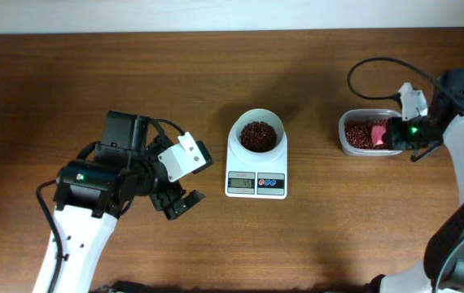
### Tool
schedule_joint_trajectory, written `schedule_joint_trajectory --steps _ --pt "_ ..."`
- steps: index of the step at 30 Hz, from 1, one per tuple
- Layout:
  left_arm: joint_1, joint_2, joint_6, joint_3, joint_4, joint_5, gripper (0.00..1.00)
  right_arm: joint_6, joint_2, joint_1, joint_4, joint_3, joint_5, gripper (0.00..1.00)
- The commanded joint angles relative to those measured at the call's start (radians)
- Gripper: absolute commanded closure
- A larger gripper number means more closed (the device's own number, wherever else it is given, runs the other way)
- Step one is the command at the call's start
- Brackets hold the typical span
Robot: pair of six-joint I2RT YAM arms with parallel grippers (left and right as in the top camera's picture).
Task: Scoop and weigh 50g on scale
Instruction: 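Return the scoop to the bean tub and dip it into the beans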
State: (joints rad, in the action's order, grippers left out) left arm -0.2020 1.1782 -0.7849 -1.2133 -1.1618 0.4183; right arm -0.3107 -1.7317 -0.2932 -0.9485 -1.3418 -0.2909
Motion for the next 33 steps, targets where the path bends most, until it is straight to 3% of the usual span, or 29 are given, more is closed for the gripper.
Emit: schedule_joint_trajectory --steps 1,6,27,33 --pt "0.004 0.000 0.008 0.002 0.001 0.004 0.01 -0.004 -0.032 -0.002 -0.019 0.000 -0.080 0.96" --pt "0.004 0.000 0.008 0.002 0.001 0.004 0.01 -0.026 -0.042 -0.002 -0.055 0.002 -0.189 0.96" --pt "0.004 0.000 0.008 0.002 0.001 0.004 0.01 -0.026 -0.123 -0.004 0.017 0.026 -0.283 0.96" --pt "0.004 0.000 0.008 0.002 0.001 0.004 0.01 -0.026 -0.123 -0.095 0.020 0.026 -0.450 0.96"
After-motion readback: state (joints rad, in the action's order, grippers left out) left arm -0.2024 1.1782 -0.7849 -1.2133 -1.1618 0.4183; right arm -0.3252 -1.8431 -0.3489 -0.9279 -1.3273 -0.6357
